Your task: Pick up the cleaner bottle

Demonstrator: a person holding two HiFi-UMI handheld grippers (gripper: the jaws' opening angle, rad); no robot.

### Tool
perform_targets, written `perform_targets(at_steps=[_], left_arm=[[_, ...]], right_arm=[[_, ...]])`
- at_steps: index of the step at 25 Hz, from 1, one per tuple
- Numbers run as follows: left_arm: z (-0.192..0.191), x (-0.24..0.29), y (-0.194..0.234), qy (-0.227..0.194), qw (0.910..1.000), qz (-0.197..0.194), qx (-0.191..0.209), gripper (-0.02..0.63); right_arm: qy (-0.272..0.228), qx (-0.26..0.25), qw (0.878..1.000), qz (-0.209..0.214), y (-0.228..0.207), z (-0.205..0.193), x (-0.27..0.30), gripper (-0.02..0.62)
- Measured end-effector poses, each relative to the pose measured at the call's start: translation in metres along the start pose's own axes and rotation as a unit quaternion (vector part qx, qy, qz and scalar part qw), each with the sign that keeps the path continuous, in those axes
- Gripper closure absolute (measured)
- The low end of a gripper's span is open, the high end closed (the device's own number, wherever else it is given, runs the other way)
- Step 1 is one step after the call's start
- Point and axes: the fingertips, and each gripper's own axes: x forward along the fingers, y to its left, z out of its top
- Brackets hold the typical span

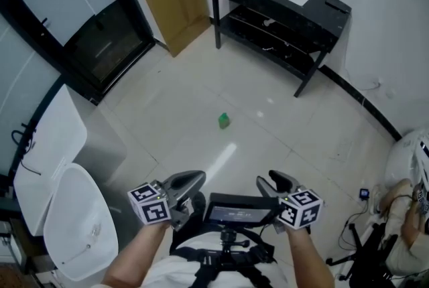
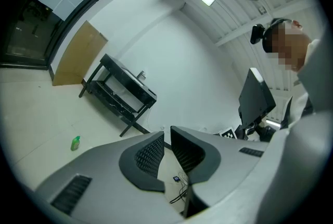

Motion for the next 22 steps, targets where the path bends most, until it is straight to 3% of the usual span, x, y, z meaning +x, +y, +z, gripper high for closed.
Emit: perform_targets(at_steps=[10, 22], left_arm=[[0.017, -0.022, 0.022, 0.034, 0.9985, -0.043, 0.006, 0.574], [0.029, -0.059, 0.062, 0.069, 0.9954, -0.059, 0.031, 0.574]], right_arm=[[-0.021, 0.03, 0.999, -0.036, 0.034, -0.008, 0.022, 0.392], [-0.049, 0.064, 0.992, -0.096, 0.07, -0.025, 0.041, 0.393]])
